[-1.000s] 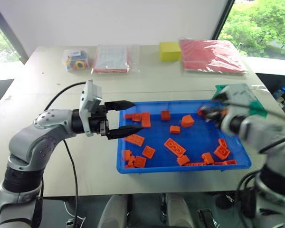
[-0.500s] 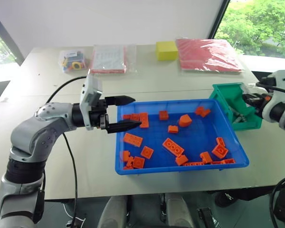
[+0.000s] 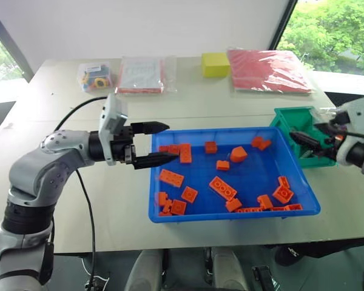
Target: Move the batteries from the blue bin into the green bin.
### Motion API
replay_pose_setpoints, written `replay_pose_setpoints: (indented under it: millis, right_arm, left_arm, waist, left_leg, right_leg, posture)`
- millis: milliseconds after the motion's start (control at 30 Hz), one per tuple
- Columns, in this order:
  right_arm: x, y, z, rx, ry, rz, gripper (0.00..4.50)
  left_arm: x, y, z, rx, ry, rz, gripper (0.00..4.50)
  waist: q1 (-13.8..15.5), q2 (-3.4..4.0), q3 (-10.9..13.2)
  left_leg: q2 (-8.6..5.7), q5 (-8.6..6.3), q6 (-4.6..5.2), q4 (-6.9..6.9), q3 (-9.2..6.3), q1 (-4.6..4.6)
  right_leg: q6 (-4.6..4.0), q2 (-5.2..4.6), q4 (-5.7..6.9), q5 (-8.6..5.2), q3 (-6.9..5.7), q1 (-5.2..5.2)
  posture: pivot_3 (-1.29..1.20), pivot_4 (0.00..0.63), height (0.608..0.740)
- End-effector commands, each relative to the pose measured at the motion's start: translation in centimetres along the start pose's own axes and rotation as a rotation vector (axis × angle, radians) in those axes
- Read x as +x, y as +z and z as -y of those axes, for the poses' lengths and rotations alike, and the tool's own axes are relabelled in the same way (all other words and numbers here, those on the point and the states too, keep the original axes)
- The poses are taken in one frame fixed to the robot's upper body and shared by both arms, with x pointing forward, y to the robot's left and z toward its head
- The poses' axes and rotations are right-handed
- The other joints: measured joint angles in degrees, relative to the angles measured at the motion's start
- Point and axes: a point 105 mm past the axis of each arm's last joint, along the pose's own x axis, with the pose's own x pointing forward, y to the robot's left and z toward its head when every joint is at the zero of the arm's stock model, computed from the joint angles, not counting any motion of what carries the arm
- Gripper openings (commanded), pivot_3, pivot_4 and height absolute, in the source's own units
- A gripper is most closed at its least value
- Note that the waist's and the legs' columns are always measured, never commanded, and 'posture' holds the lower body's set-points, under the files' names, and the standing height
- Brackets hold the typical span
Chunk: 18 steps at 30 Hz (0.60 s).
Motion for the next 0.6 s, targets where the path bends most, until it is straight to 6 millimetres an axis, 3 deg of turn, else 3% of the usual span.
replay_pose_setpoints:
  millis: [33, 300, 433, 600]
  right_arm:
    - [-2.8, 1.8, -0.4, -0.111, 0.075, 0.072, 4.05]
    - [-5.9, -0.8, -0.9, -0.171, 0.218, -0.017, 4.05]
    - [-6.0, -1.5, -1.3, -0.125, 0.272, -0.044, 4.05]
    - [-5.4, -0.9, -1.8, -0.098, 0.319, -0.017, 4.05]
  left_arm:
    - [-1.6, 1.3, -0.5, 0.033, 0.026, 0.007, 4.5]
    - [-4.6, 0.8, -0.6, 0.021, 0.039, -0.078, 4.5]
    - [-5.7, 0.8, -0.5, 0.013, 0.068, -0.097, 4.5]
    - [-6.2, 0.5, 0.0, 0.021, 0.09, -0.109, 4.5]
  waist:
    - [0.0, 0.0, 0.0]
    - [-0.1, 0.0, 0.0]
    - [0.1, 0.0, 0.0]
    - [0.1, 0.0, 0.0]
  left_leg:
    - [0.0, 0.0, 0.0, 0.0, 0.0, 0.0]
    - [0.02, -0.01, -0.01, 0.0, 0.03, 0.03]
    - [0.03, -0.02, -0.03, 0.0, 0.0, 0.03]
    - [0.03, -0.02, -0.04, 0.0, -0.01, 0.01]
  right_leg:
    - [-0.1, 0.0, 0.0, -0.06, 0.0, 0.0]
    - [-0.11, -0.04, -0.05, -0.07, 0.01, 0.03]
    - [-0.13, -0.06, -0.06, -0.07, 0.0, 0.03]
    - [-0.14, -0.1, -0.11, -0.07, 0.01, 0.03]
  posture:
    - [0.0, 0.15, 0.692]
    - [0.0, 0.15, 0.692]
    - [0.0, 0.15, 0.692]
    - [0.0, 0.15, 0.692]
